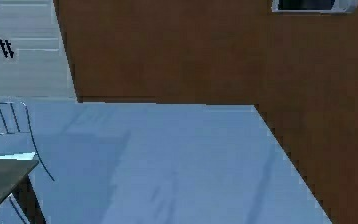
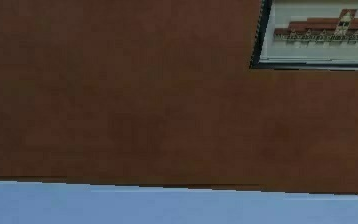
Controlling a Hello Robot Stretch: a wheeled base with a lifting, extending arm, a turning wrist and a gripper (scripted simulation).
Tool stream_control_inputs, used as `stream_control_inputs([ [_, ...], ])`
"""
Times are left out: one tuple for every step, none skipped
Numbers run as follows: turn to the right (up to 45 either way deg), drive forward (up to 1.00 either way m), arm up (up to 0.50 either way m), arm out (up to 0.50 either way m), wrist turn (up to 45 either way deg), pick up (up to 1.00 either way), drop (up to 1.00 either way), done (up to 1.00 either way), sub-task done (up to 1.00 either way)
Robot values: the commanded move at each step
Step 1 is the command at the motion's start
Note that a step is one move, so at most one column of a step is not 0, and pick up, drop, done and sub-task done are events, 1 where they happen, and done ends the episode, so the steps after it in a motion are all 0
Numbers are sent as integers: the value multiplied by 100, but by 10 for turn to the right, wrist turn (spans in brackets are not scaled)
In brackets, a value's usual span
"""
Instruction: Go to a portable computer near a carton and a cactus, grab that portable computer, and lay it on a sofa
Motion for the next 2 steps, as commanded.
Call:
stream_control_inputs([
  [0,50,0,0,0,0,0,0,0],
  [-240,0,0,0,0,0,0,0,0],
])
